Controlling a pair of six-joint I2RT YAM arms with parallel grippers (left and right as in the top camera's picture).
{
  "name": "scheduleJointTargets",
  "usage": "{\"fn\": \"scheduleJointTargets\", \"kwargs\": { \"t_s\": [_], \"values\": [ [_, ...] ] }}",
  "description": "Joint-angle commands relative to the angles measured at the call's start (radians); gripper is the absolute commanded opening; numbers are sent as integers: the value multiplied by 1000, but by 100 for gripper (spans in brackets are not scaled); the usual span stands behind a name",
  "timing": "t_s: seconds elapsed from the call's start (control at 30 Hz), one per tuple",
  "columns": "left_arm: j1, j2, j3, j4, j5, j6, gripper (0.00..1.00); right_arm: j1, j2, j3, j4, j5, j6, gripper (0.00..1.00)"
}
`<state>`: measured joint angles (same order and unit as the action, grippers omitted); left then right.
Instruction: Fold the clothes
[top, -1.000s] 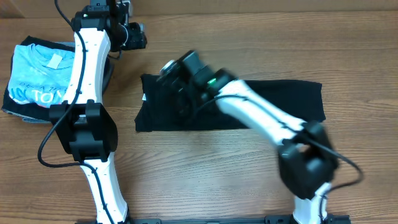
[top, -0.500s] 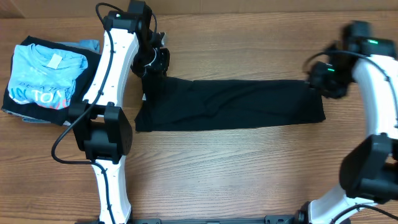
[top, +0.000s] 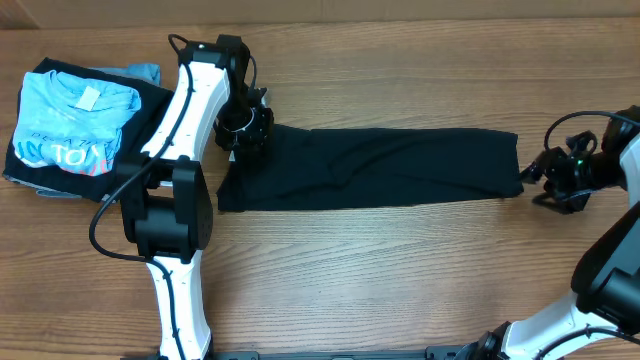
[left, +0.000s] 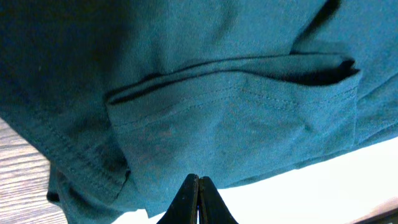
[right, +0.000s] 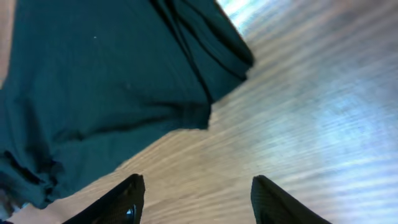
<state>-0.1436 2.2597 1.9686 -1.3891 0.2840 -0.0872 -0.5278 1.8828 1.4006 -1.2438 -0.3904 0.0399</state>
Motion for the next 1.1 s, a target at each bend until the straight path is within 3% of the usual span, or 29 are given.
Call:
{"fn": "scheduleJointTargets", "kwargs": {
  "t_s": [0.0, 0.2, 0.3, 0.37, 0.6, 0.7, 0.93, 1.0, 1.07],
  "values": [
    [-4, -6, -24, -27, -3, -3, 4, 3, 28, -2, 28, -53, -23, 59],
    [-8, -6, -129, 37, -3, -7, 4, 24, 126, -2, 43, -132, -56, 57],
    [-7, -6, -145, 52, -3, -6, 5, 39, 145, -2, 57, -132, -55, 47],
    [-7, -6, -145, 56, -4, -6, 6, 39, 145, -2, 58, -135, -54, 45],
    [-7, -6, -145, 68, -7, -5, 7, 39, 145, -17, 80, -126, -39, 47],
    [-8, -6, -145, 68, -6, -3, 8, 39, 145, -42, 85, -85, -11, 54],
    [-7, -6, -145, 68, -6, -3, 9, 40, 145, -59, 87, -82, -1, 53],
    [-8, -6, -145, 68, -7, -3, 9, 40, 145, -59, 96, -82, -1, 42],
    [-7, -6, -145, 70, -12, -3, 10, 40, 145, -59, 102, -83, -1, 17]
  ]
}}
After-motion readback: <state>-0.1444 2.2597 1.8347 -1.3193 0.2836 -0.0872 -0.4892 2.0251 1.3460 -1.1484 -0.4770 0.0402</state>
